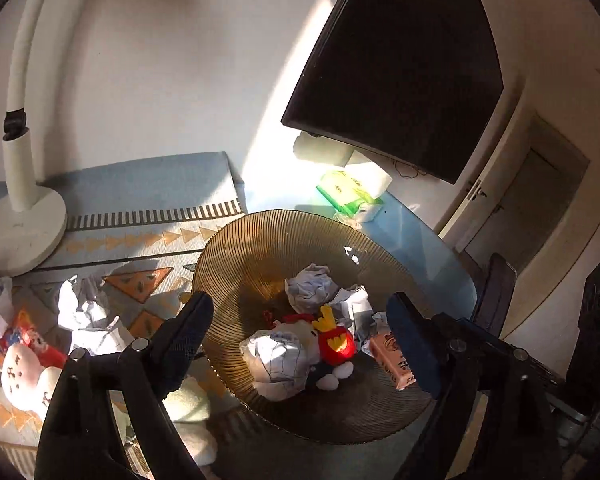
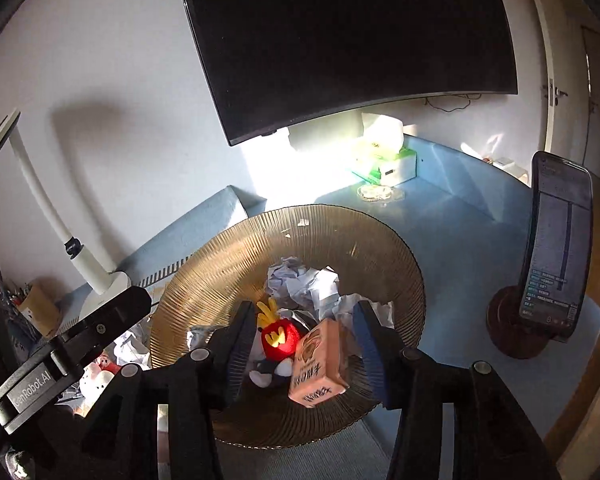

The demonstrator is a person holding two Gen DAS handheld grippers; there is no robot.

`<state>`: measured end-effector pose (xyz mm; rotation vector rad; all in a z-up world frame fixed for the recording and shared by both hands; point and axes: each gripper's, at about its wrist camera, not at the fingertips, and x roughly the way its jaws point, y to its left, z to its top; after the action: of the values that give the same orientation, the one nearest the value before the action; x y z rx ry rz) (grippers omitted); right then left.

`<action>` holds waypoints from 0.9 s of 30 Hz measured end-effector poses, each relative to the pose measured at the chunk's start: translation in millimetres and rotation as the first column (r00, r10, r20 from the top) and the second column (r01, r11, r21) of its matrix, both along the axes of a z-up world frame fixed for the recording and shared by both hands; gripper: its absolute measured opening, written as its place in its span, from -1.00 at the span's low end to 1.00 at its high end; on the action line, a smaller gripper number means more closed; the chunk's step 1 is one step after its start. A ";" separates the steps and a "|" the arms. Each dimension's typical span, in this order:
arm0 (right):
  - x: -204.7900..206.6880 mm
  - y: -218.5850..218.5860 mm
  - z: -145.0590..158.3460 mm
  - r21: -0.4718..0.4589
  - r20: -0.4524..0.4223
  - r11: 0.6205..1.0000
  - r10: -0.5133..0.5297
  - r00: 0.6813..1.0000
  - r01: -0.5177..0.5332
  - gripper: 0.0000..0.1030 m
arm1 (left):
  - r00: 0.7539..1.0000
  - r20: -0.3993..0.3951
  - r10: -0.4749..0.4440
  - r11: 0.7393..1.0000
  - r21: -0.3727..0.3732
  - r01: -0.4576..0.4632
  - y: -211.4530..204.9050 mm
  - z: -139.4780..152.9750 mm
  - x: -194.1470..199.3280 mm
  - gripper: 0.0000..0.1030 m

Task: Organize objects
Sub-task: 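Carry paper and snack box over the amber bowl and open both tools, then grasp a crumpled paper with the left tool while the right tool grasps another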

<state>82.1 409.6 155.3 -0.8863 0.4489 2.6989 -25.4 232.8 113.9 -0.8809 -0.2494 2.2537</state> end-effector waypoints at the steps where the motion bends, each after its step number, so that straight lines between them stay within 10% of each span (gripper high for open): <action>1: 1.2 -4.0 2.1 0.007 -0.006 1.000 0.007 1.000 -0.007 -0.06 | 1.000 -0.003 0.008 1.000 0.010 -0.008 -8.0 1.6 1.9 0.71; 10: 14.3 -125.7 20.7 0.085 -0.139 0.937 0.347 0.928 -0.338 -0.06 | 0.960 -0.083 0.267 0.964 0.012 -0.267 -117.9 18.5 54.3 0.71; 20: -18.4 -214.8 -89.4 0.026 0.041 0.840 0.541 0.840 -0.542 -0.06 | 0.839 -0.119 0.532 0.824 -0.158 -0.545 -238.1 -44.2 75.5 0.70; 27: -32.4 -206.1 -98.4 -0.032 0.076 0.848 0.530 0.844 -0.530 -0.05 | 0.847 -0.029 0.531 0.842 -0.095 -0.532 -255.4 -63.6 70.6 0.71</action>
<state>49.7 203.4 56.9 -1.2812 0.2175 3.1330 45.2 -22.5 50.4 -0.9467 -0.4281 2.8036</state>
